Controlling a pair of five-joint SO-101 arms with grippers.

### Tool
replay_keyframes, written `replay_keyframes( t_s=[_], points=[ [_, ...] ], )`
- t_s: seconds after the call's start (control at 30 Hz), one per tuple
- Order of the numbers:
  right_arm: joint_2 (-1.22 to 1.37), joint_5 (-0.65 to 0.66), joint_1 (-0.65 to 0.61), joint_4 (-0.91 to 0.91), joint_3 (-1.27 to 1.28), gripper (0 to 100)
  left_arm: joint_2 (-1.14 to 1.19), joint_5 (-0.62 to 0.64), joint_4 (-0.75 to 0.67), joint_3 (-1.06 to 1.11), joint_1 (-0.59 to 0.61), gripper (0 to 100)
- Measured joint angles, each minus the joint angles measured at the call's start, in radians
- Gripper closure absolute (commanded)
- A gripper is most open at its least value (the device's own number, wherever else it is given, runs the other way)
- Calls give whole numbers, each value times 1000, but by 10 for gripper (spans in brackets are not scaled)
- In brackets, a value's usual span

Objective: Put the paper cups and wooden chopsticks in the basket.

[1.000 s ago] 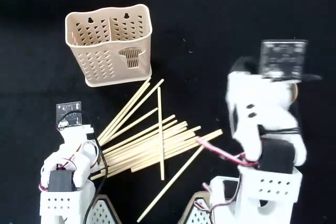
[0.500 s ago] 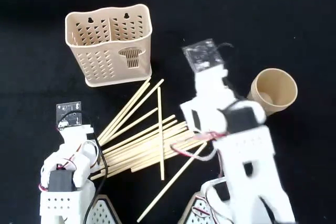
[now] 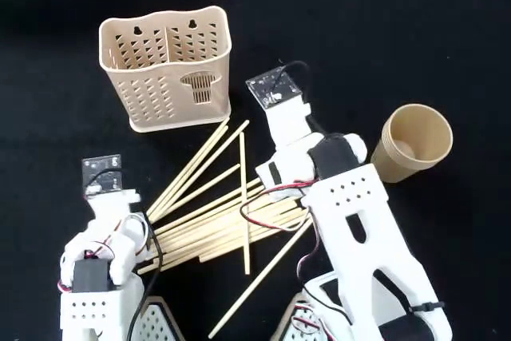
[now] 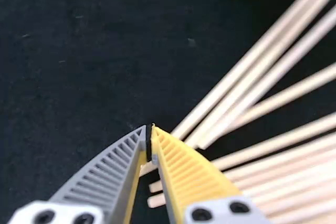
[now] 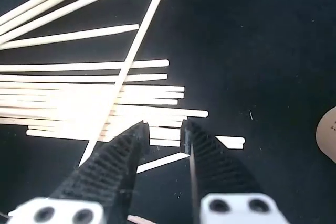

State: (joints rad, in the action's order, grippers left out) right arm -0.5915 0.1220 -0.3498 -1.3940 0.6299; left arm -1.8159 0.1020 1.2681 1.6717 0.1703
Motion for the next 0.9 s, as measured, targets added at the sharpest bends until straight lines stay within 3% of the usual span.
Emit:
replay_keyframes(
  t_s=[0.1, 0.27, 0.37, 0.5, 0.67, 0.9],
  points=[
    [0, 32, -17, 21, 28, 875, 2, -66, 0, -80, 121, 967],
    [0, 57, -86, 106, 101, 875, -3, -338, 0, -227, 376, 967],
    [0, 60, -124, 173, 163, 874, -2, -422, 0, -235, 485, 966],
    [0, 60, -137, 245, 235, 866, -3, -443, -14, -186, 537, 917],
    [0, 60, -138, 272, 313, 763, 0, -446, -18, -143, 542, 814],
    [0, 60, -227, 279, 351, 799, 23, -446, -18, -124, 542, 808]
  ],
)
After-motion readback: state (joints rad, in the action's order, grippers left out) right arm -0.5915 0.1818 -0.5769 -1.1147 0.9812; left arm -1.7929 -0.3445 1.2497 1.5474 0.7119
